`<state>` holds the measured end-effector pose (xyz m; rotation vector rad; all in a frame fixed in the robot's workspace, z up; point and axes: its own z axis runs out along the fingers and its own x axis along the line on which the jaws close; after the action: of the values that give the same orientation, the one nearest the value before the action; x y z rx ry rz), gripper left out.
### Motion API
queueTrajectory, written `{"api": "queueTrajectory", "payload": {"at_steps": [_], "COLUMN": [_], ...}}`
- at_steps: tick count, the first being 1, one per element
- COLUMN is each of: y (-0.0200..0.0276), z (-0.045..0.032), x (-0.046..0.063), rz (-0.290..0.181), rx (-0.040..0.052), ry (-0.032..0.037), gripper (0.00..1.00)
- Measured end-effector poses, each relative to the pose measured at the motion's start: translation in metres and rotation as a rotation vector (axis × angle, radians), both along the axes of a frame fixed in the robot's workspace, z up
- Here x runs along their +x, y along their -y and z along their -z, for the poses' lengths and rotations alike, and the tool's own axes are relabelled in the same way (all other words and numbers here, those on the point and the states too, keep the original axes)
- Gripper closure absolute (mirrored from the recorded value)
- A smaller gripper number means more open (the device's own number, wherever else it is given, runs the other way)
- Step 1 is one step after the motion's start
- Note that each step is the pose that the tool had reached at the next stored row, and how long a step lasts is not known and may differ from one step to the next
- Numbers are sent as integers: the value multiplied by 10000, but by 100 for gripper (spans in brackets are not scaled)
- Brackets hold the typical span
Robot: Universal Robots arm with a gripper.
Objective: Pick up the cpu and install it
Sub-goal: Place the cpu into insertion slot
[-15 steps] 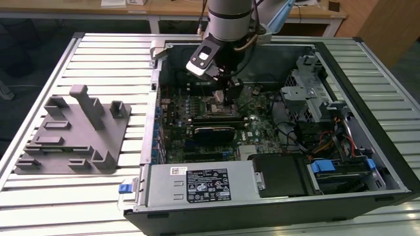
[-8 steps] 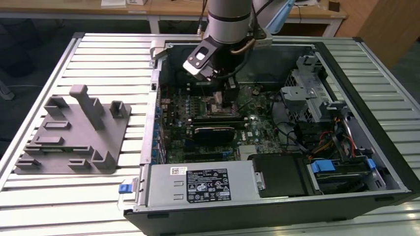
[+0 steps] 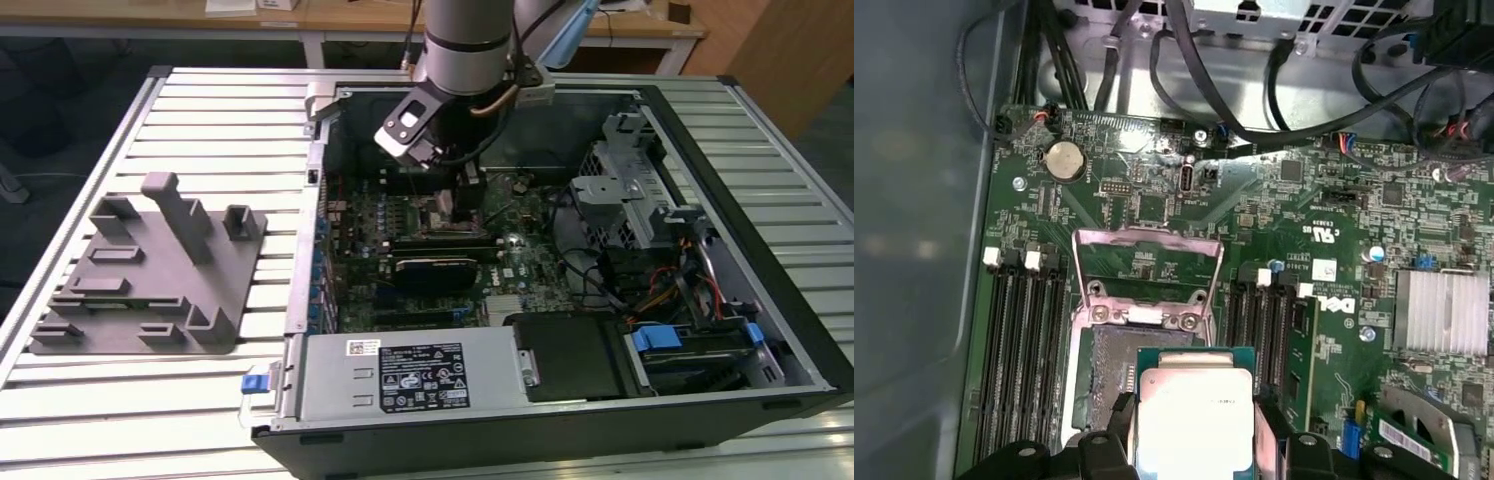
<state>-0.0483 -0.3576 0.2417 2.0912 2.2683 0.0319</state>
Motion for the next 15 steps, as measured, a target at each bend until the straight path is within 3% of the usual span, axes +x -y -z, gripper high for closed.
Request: {"api": "queueTrajectory", "payload": {"at_steps": [15], "y": [-92], "z": [213], "x": [7], "rz": [41], "rx": [-12], "ry": [-1], "gripper": [45]}}
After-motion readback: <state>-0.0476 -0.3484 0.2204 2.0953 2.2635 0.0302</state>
